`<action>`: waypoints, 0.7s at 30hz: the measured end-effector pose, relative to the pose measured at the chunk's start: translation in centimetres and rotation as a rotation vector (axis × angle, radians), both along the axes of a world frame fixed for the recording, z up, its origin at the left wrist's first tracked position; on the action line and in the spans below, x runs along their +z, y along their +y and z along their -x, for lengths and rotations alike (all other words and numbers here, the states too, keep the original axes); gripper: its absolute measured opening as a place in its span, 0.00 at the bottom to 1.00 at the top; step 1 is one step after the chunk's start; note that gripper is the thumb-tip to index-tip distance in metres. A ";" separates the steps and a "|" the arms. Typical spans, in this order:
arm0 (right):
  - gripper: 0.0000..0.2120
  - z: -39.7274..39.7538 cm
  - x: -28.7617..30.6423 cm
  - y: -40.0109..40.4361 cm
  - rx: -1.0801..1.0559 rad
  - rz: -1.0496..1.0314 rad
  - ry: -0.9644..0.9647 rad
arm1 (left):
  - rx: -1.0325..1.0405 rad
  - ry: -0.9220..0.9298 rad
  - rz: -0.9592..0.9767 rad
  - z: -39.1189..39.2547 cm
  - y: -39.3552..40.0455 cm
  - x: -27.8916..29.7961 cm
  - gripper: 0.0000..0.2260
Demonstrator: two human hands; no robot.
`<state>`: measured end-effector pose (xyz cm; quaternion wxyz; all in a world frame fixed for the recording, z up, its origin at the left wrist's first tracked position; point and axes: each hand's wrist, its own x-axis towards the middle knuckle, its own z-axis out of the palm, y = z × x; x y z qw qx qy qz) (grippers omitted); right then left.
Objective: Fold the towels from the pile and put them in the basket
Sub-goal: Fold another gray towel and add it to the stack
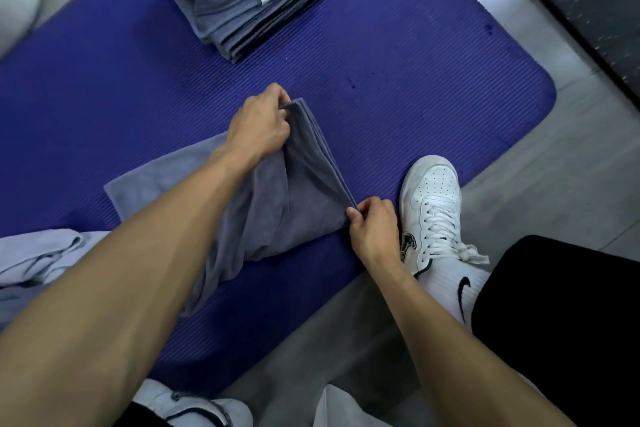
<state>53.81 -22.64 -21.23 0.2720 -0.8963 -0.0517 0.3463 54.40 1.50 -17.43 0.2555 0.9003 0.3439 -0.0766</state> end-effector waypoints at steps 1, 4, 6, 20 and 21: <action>0.07 -0.1 0.2 -0.1 0.006 -0.027 0.013 | 0.012 -0.020 0.014 0.8 0.1 1.1 0.06; 0.06 -0.3 1.8 -0.4 -0.001 -0.129 0.056 | 0.046 -0.096 0.035 3.6 0.0 4.7 0.06; 0.05 -0.6 3.9 -0.5 -0.010 -0.192 0.039 | 0.109 -0.180 0.057 5.8 -0.2 7.4 0.05; 0.10 -3.4 28.3 3.7 0.427 -0.346 -0.384 | 0.320 -0.421 0.115 18.5 -2.9 28.9 0.06; 0.10 -3.4 30.3 4.0 0.448 -0.361 -0.447 | 0.376 -0.471 0.159 19.6 -3.0 29.9 0.05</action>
